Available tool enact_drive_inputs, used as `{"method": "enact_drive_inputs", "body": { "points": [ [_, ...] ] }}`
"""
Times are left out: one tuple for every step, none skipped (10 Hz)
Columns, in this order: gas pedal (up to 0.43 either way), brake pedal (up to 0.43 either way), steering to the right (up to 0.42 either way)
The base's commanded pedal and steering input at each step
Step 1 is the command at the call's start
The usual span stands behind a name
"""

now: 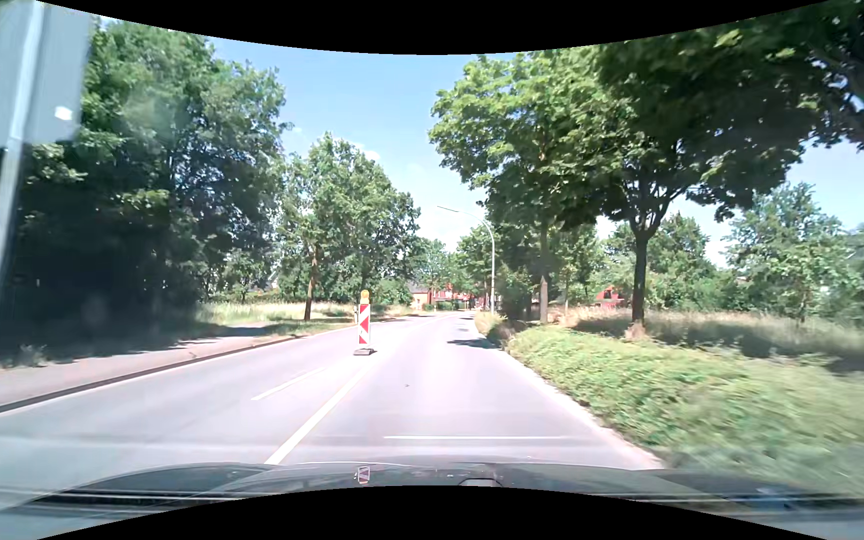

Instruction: Follow the waypoints while adhering to traffic rules and regulations

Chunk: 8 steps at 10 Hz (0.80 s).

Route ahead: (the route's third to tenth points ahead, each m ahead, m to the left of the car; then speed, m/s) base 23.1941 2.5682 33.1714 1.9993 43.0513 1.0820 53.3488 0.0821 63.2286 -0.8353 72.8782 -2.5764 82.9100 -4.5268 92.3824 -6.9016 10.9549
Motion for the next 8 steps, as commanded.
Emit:
{"method": "enact_drive_inputs", "body": {
  "points": [
    [0.169, 0.000, -0.010],
    [0.169, 0.000, -0.006],
    [0.169, 0.000, -0.001],
    [0.169, 0.000, 0.000],
    [0.169, 0.000, 0.002],
    [0.169, 0.000, 0.002],
    [0.169, 0.000, 0.002],
    [0.169, 0.000, 0.003]
  ]
}}
